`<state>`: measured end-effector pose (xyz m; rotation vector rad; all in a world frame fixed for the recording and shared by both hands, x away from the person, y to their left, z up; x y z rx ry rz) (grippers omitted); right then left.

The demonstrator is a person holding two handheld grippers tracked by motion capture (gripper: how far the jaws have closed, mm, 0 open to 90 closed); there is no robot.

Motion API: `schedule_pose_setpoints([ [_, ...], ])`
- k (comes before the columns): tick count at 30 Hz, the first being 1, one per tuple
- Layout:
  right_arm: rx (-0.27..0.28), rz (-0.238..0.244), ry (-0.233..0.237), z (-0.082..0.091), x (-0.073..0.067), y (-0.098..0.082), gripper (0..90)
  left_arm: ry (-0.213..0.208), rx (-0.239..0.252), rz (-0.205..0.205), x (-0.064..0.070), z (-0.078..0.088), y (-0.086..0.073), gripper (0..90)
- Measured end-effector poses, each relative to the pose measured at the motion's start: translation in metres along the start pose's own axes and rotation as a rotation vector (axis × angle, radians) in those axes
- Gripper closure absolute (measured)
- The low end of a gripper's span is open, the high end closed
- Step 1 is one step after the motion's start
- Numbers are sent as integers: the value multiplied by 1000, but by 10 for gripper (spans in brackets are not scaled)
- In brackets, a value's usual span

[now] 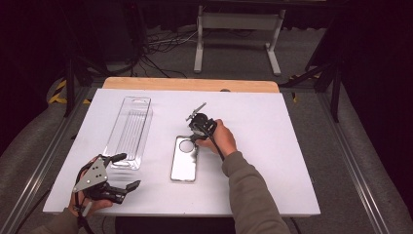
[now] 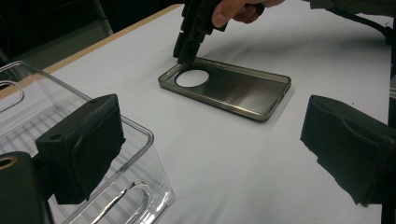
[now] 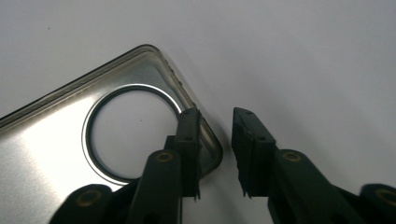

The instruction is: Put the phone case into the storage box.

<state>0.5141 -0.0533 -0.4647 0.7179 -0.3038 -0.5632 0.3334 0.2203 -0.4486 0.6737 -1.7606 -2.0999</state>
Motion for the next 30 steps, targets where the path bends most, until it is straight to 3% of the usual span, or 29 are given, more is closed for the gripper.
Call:
schedule_pose_setpoints([
  [5,1,50,13,-1,0,0,823,-3,-4,10,1,-1,-1,64],
  [9,-23,130,12,-2,0,0,891,-8,-11,10,1,-2,-2,64],
  [11,-28,177,19,-2,0,0,892,-9,-12,5,1,-2,-2,64],
  [17,-10,249,19,-2,-2,1,898,-15,-17,16,0,-2,-2,64],
  [24,92,307,-1,13,-5,8,900,-15,-9,27,0,-2,-1,70],
  [30,198,384,-38,45,-16,18,899,2,9,38,-1,-3,4,77],
])
Point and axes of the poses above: each handheld gripper's, and its own axes: z roughly backward along the jaws, y roughly out of its top, x roughly to its right, the point moved 4 cm from there along -z, roughly forward along the jaws, and after that the axes turned 14 degrees about x, right-handed, at the moved point
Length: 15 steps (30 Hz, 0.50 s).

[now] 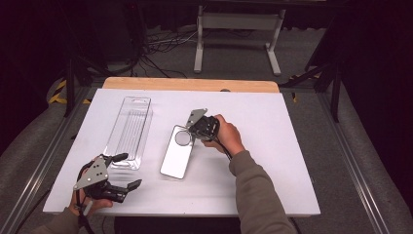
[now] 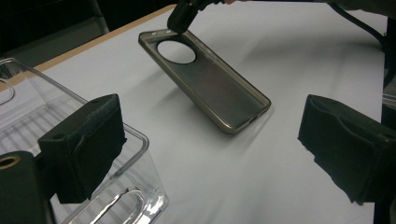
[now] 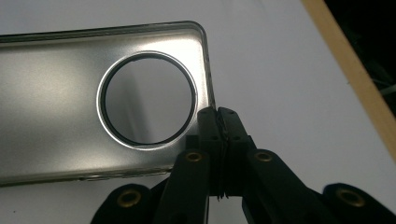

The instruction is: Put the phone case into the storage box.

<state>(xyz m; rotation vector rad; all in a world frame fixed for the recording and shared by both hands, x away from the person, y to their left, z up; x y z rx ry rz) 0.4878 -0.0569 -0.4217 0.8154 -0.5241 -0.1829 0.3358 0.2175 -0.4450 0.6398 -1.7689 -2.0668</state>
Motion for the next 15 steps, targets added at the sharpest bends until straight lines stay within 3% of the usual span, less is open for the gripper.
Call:
schedule_pose_setpoints([
  [7,99,70,-108,35,-9,12,899,7,0,19,-2,-4,8,88],
  [15,175,116,-178,70,-19,8,899,7,-7,29,-4,-17,18,87],
])
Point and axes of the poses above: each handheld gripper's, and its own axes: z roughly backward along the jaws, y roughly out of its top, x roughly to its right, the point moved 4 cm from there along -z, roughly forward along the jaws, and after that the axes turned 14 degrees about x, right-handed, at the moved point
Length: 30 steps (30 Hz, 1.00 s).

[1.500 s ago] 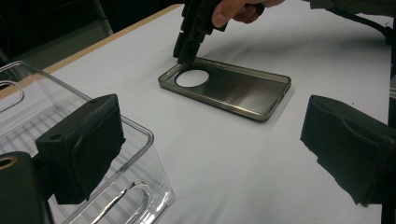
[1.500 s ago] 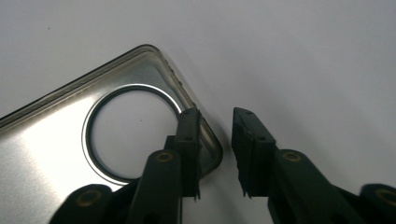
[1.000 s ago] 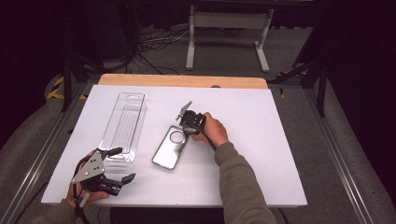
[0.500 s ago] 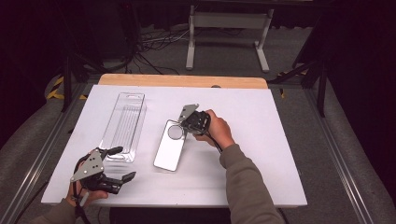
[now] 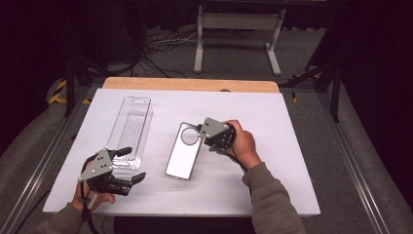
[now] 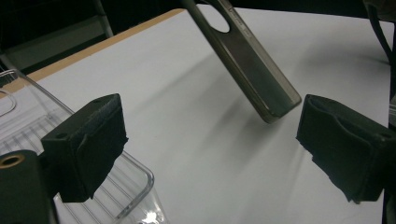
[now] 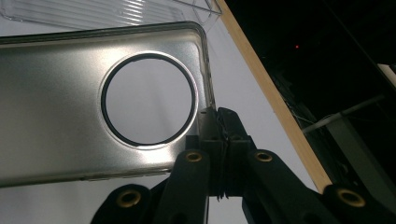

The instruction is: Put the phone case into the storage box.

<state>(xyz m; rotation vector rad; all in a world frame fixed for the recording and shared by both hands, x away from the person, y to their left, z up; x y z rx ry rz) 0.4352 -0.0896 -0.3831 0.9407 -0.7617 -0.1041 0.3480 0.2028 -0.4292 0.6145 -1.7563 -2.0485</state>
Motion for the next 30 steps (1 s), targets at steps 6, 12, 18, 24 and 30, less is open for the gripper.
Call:
schedule_pose_setpoints([
  [6,36,26,-40,17,-6,-4,899,5,10,15,-4,-15,15,102],
  [12,64,52,-54,25,-13,0,898,-30,31,18,0,-38,30,106],
  [18,76,84,-57,28,-22,6,898,-59,19,19,4,-61,38,111],
  [24,86,125,-59,28,-30,12,898,-71,28,33,4,-73,44,140],
  [30,103,167,-63,29,-38,19,898,-80,25,53,1,-86,50,294],
])
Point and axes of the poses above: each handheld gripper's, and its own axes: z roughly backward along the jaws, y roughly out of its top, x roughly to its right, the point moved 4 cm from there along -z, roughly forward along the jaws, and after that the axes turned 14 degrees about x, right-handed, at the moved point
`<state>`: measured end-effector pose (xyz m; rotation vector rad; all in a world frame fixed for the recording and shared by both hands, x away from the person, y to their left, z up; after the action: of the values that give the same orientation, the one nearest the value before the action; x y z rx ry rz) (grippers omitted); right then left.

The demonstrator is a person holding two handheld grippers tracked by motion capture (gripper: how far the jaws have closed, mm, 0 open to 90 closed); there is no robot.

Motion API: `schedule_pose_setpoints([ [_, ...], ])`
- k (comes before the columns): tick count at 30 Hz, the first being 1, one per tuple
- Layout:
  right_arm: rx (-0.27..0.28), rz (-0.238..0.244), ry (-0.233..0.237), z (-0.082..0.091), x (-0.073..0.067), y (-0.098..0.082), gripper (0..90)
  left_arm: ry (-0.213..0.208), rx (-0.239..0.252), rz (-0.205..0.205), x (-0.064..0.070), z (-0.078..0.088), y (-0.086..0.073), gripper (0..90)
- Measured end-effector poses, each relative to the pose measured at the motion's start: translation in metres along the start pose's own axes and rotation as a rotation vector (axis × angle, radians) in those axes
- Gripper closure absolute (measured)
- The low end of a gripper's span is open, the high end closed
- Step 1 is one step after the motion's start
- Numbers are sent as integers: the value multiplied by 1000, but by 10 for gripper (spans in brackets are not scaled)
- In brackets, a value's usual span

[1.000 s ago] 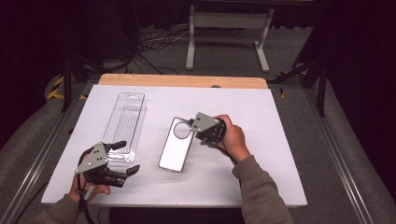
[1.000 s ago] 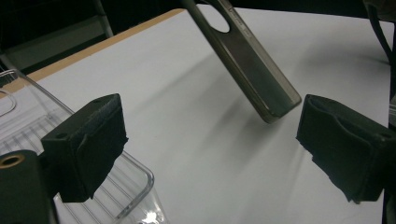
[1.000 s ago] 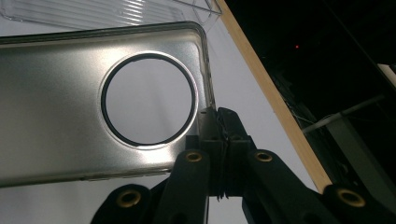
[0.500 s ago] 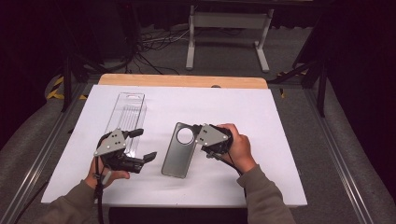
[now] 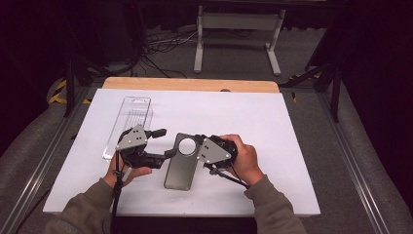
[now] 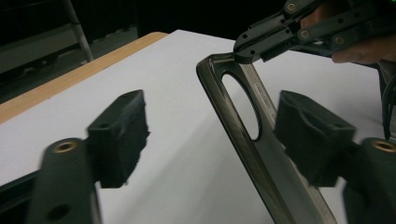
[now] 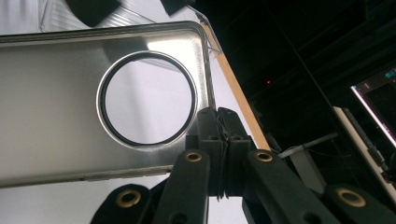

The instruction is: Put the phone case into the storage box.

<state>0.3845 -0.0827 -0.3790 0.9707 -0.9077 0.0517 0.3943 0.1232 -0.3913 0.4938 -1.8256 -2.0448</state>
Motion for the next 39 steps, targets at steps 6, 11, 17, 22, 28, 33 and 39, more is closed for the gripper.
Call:
schedule_pose_setpoints([
  [6,12,55,-15,1,-4,7,898,4,-4,15,-3,-7,5,412],
  [11,9,119,-31,4,-6,14,898,-31,-6,22,-3,-13,10,549],
  [17,0,155,-46,6,-6,16,897,-73,-13,-22,4,-15,13,726],
  [22,1,173,-51,6,-7,17,897,-66,-26,-38,2,-14,14,739],
  [28,-2,204,-65,5,-10,19,895,-21,-43,-47,3,-13,15,759],
  [33,-17,260,-87,6,-14,23,889,-11,-59,-85,5,-11,16,782],
  [39,-9,265,-90,5,-15,25,877,4,-60,-106,5,-8,18,805],
])
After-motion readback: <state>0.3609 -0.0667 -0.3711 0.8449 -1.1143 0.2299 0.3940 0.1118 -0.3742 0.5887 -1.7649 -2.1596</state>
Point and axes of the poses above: each handheld gripper's, and its own axes: z roughly backward along the jaws, y roughly out of its top, x roughly to its right, the point moved 4 cm from there along -z, roughly forward along the jaws, and after that the axes turned 14 degrees about x, right-handed, at the moved point
